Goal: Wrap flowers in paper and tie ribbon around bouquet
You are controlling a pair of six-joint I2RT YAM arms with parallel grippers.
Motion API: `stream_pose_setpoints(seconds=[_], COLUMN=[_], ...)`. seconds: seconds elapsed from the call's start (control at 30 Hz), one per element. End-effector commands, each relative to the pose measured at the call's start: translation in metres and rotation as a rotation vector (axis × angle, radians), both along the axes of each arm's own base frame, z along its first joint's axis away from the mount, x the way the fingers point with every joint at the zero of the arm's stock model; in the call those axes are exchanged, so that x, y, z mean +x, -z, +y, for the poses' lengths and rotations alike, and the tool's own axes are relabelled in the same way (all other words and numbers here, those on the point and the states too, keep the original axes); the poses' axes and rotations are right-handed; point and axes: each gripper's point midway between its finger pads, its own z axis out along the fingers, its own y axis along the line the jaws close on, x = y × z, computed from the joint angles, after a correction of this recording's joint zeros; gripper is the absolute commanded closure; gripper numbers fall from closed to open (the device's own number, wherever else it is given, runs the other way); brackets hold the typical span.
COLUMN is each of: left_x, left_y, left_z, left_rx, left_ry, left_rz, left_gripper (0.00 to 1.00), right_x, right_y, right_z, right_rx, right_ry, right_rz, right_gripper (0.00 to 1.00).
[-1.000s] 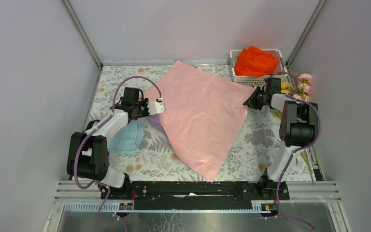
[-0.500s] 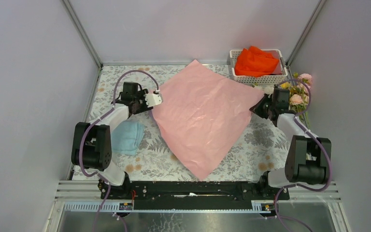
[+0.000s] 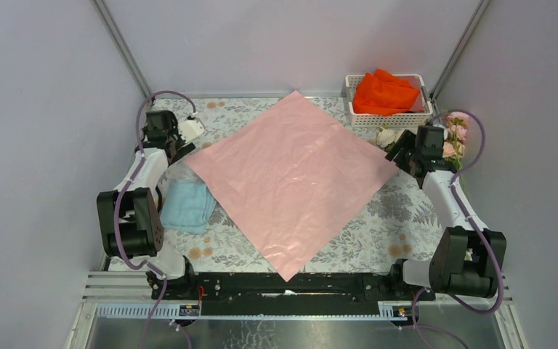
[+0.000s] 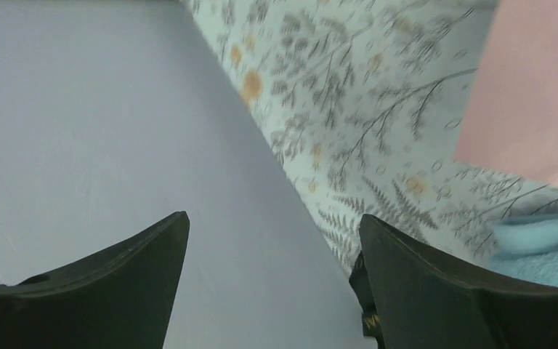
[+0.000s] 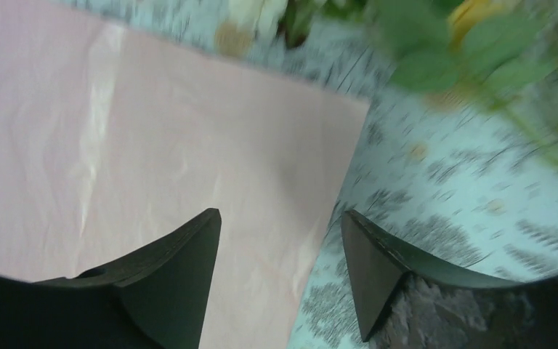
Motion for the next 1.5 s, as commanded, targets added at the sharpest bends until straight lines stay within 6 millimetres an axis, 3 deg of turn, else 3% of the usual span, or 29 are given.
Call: stream_pose_setpoints(seconds=[0.0, 0.1, 0.27, 0.5, 0.63, 0.77, 1.2, 1.47], left_x=[-0.012, -0.021, -0.040, -0.071, -0.079, -0.076, -0.072, -0.071], left_y=[-0.008, -0.014, -0.016, -0.002, -0.006, -0.005, 0.000, -0.001], left_z=[0.017, -0.006, -0.063, -0.128, -0.149, -0.155, -0.158, -0.157], left_rx=[-0.040, -0.193, -0.479, -0.670, -0.749, -0.794, -0.817, -0.818], left_ry=[-0.153, -0.168, -0.136, -0.069, -0.025, -0.036, -0.049, -0.058], left_rz=[0.022, 0.048, 0.103, 0.203, 0.222, 0.229, 0.244, 0.239], left_gripper=[0.06, 0.05, 0.01, 0.01, 0.01, 0.01, 0.01, 0.01], right_x=[0.015, 0.022, 0.031, 0.019, 0.005, 0.009, 0.051, 0.055], right_y=[-0.047, -0.045, -0.015, 0.007, 0.018, 0.030, 0.062, 0.080], right_z=[-0.067, -0.099, -0.123, -0.128, -0.126, -0.128, -0.120, -0.122], right_rx=[-0.279, -0.371, -0.497, -0.544, -0.547, -0.556, -0.491, -0.492], right_ry=[0.135, 0.137, 0.028, -0.065, -0.095, -0.120, -0.247, -0.262], right_rz=[-0.054, 0.003, 0.150, 0.301, 0.333, 0.365, 0.382, 0.416], right_gripper=[0.28, 0.28, 0.34, 0.47, 0.50, 0.52, 0.54, 0.59])
